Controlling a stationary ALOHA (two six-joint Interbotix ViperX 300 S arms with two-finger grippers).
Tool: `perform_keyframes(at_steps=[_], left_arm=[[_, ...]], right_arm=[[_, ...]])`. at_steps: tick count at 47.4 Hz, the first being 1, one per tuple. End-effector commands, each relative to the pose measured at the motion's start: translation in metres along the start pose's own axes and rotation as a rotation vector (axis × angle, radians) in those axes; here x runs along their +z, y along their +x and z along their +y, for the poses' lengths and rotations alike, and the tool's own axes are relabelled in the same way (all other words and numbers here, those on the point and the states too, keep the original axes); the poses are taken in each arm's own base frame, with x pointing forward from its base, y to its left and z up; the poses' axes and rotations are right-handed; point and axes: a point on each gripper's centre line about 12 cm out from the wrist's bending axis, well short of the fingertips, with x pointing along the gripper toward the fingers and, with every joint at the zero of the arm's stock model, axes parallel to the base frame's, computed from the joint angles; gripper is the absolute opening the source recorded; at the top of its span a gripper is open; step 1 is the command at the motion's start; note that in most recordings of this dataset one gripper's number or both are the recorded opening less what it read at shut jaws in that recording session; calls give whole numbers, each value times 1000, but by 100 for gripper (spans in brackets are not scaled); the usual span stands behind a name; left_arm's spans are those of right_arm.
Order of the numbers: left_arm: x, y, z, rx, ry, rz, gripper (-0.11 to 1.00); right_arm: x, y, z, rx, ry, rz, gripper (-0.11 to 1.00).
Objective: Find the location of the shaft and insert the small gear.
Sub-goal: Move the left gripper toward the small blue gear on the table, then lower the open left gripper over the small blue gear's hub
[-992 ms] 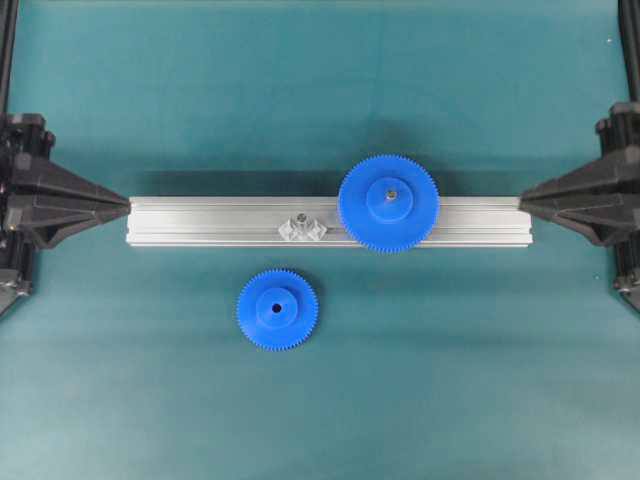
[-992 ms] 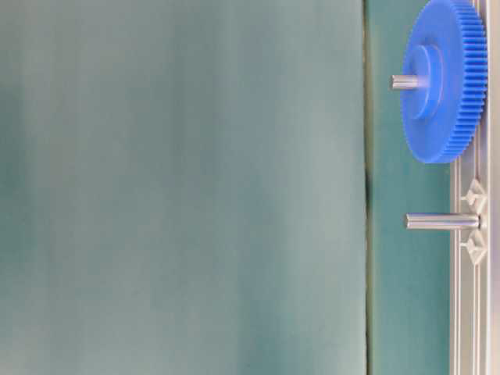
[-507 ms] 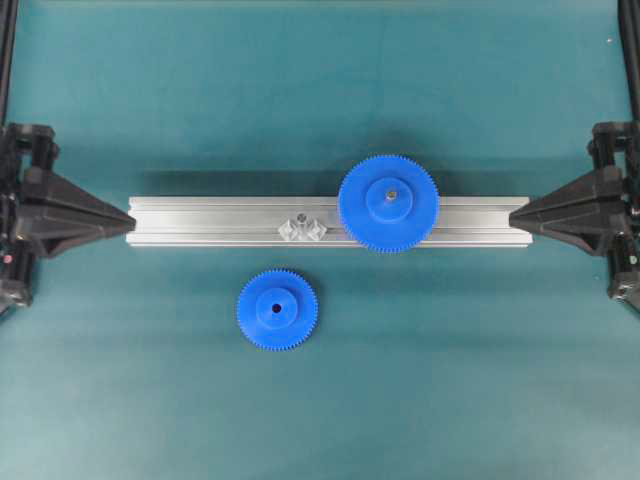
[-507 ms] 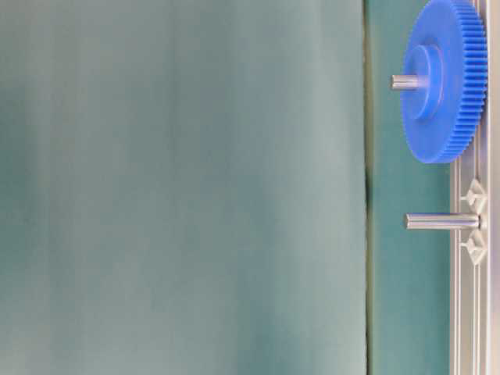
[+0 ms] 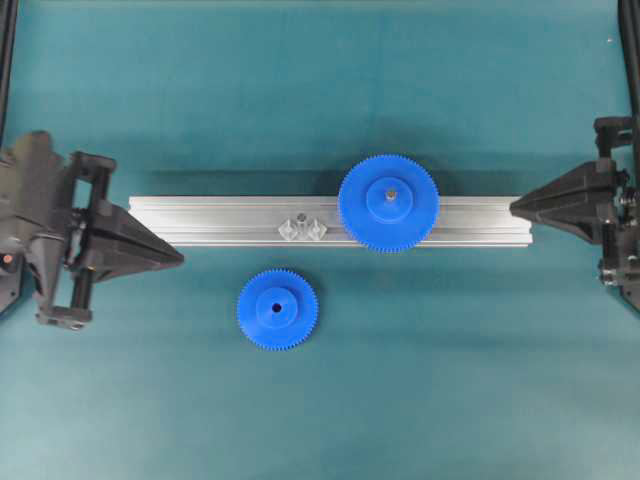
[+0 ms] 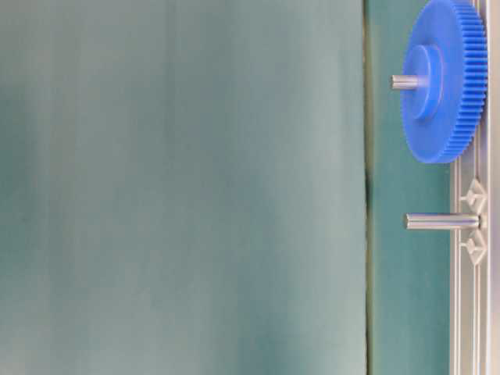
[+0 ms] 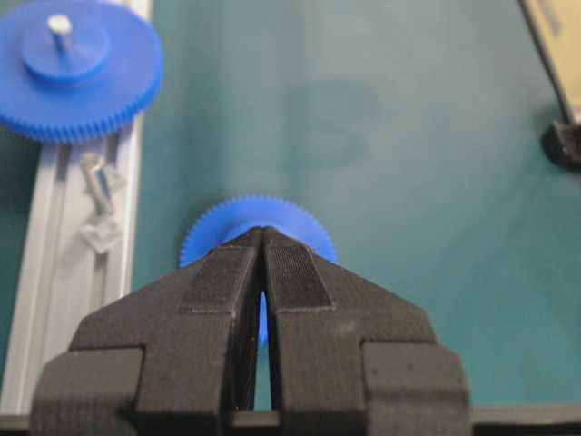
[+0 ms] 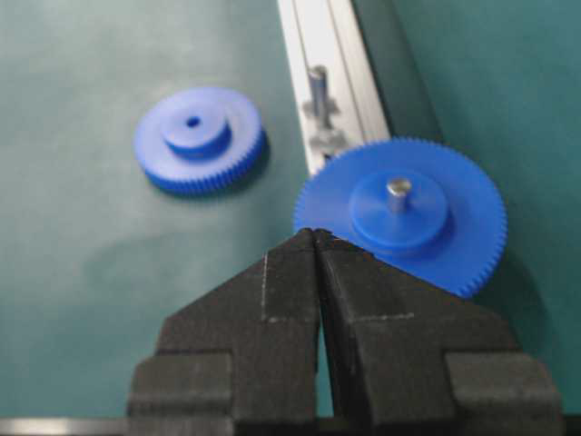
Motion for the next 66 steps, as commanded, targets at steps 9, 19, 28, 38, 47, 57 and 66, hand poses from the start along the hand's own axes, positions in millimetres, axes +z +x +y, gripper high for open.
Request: perform_keyframes(at_steps=[9, 19, 28, 38, 47, 57, 66], left_arm=[[17, 20, -9, -16, 18, 66, 1], [17, 42, -10, -6, 23, 162, 1], [16, 57, -10, -1, 26, 202, 1], [15, 72, -10, 8, 27, 293, 1], [11, 86, -9, 17, 28, 366, 1], [11, 103, -10, 21, 27, 409, 1], [8, 117, -10, 27, 28, 461, 1]], right_arm=[[7, 1, -1, -12, 11, 7, 4], [3, 0, -2, -18, 3, 44, 4], [2, 0, -2, -20, 0, 57, 4], [0, 0, -2, -21, -1, 62, 4], [-2, 1, -3, -23, -2, 66, 4], [-4, 1, -4, -30, -1, 85, 4], [-5, 2, -4, -31, -1, 95, 4]])
